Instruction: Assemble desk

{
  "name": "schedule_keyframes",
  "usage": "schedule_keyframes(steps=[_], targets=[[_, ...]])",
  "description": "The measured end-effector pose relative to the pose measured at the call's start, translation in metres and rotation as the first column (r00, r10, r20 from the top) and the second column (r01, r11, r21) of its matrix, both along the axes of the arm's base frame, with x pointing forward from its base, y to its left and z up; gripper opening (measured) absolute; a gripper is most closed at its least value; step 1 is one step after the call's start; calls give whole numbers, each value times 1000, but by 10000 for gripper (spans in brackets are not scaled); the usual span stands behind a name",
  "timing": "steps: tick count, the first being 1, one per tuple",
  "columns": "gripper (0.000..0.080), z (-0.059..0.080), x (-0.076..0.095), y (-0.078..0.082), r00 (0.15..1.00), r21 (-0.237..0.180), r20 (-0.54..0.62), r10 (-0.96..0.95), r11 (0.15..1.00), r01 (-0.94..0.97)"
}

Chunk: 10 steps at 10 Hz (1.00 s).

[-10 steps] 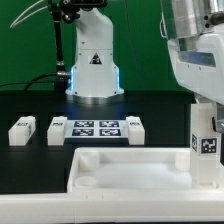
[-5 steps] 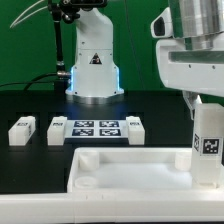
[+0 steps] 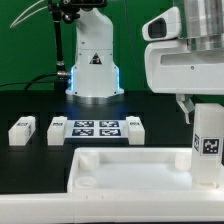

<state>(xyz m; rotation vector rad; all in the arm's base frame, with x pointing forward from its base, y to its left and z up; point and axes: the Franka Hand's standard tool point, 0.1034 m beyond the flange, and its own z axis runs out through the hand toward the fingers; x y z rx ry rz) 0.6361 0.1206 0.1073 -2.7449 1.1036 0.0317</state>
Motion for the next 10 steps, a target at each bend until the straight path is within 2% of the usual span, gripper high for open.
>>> schedule_keyframes(steps=[2, 3, 5, 6, 8, 10], targets=[[649, -1, 2, -11, 936, -95, 30, 351, 933, -347], [649, 0, 5, -11, 911, -107, 43, 410, 909, -404], [649, 0, 6, -12, 924, -108, 49, 379, 922, -372], [561, 0, 6, -12, 923, -109, 49, 381, 921, -374], [291, -1, 6, -13, 950, -102, 42, 308, 948, -302], [294, -1, 6, -15, 983, -92, 32, 183, 979, -180]])
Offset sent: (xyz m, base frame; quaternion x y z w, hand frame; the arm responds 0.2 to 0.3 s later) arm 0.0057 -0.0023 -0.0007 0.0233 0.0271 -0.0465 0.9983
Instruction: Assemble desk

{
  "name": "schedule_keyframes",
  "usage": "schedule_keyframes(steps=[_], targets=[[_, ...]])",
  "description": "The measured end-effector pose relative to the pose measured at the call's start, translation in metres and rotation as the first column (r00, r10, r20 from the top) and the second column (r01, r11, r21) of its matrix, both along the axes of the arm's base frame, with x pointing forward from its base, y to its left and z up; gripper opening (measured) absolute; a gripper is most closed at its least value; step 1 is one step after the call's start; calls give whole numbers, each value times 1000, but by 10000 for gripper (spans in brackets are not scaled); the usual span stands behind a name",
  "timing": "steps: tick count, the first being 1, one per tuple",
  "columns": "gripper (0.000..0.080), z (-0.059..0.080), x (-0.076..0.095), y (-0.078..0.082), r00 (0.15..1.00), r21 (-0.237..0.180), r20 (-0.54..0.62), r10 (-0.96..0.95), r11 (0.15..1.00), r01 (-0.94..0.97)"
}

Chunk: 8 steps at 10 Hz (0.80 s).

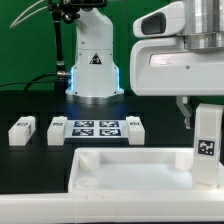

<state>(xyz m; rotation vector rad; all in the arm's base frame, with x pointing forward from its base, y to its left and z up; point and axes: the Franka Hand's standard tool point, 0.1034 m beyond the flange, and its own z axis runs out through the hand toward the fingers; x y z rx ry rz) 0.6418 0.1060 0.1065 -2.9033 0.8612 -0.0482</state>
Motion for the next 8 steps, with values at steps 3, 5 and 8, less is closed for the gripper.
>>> schedule_keyframes(steps=[3, 5, 8], targets=[[294, -1, -2, 3, 919, 15, -51, -391, 920, 392], [294, 0, 0, 5, 719, 72, -137, -682, 717, 693], [375, -1, 0, 3, 671, 86, -156, -725, 667, 740]])
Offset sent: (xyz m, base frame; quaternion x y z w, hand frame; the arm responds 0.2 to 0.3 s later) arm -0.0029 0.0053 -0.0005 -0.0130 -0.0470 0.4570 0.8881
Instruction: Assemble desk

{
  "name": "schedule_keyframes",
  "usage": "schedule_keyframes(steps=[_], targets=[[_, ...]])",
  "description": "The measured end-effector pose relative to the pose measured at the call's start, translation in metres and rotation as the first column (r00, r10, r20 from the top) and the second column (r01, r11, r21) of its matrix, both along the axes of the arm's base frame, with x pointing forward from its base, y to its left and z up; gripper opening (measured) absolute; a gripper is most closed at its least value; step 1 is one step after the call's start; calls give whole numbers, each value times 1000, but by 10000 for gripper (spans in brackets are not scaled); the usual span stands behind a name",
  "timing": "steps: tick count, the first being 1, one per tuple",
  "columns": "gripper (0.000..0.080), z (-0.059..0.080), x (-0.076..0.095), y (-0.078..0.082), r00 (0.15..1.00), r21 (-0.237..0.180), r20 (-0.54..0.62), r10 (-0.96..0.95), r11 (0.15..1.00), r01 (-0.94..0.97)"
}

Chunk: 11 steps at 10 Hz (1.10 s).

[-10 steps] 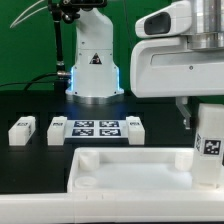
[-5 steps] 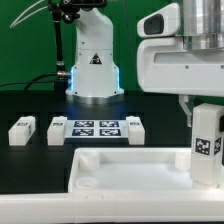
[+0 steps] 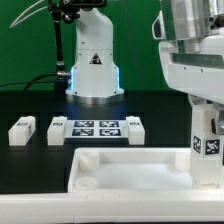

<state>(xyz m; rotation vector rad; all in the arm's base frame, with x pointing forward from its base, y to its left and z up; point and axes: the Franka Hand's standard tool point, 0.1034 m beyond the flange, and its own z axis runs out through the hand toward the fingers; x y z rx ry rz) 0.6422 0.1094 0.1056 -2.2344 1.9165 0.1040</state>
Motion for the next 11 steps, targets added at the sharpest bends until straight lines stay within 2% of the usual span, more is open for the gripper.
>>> schedule_keyframes(steps=[1, 2, 3, 5, 7, 9, 11], targets=[[375, 0, 0, 1, 998, -10, 10, 60, 998, -60], [514, 0, -1, 3, 979, -40, 26, 201, 979, -200], [610, 1, 0, 3, 938, -67, 41, 343, 938, -340], [641, 1, -2, 3, 793, -111, 50, 607, 793, -599], [648, 1, -1, 1, 738, -125, 58, 672, 738, -663], [648, 1, -1, -2, 589, -154, 65, 805, 592, -791], [648, 2, 1, -5, 278, -205, 46, 960, 281, -937]])
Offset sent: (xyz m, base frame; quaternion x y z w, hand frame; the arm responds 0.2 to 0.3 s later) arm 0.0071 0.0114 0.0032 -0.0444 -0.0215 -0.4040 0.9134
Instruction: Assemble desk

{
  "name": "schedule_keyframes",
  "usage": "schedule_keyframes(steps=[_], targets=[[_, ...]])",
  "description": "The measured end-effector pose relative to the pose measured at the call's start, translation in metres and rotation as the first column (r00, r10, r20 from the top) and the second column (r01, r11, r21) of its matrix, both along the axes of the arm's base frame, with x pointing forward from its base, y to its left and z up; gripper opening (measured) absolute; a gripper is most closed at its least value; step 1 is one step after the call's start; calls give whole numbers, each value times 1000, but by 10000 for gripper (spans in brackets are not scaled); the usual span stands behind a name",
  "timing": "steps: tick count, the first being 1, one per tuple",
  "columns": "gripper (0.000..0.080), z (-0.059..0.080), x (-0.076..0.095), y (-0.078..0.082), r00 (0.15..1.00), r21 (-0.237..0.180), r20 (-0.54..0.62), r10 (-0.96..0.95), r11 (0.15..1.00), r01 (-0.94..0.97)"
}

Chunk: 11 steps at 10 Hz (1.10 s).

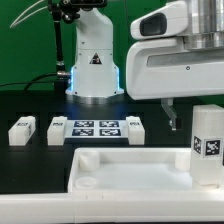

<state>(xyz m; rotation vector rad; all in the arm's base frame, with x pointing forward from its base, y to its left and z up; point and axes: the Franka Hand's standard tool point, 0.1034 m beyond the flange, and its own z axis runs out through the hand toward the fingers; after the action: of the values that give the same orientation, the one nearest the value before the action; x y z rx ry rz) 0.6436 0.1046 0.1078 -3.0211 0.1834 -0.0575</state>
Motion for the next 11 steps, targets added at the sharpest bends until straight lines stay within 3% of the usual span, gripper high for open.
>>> schedule_keyframes(steps=[3, 5, 8, 10, 11], targets=[[637, -1, -1, 1, 1000, -1, -4, -8, 1000, 8], [291, -1, -1, 0, 993, 1, -16, -120, 993, 120], [291, -2, -1, -1, 929, 5, -44, -368, 930, 369], [291, -2, 1, -1, 803, 2, -65, -593, 804, 594], [291, -1, 1, -2, 682, 4, -91, -726, 685, 729]])
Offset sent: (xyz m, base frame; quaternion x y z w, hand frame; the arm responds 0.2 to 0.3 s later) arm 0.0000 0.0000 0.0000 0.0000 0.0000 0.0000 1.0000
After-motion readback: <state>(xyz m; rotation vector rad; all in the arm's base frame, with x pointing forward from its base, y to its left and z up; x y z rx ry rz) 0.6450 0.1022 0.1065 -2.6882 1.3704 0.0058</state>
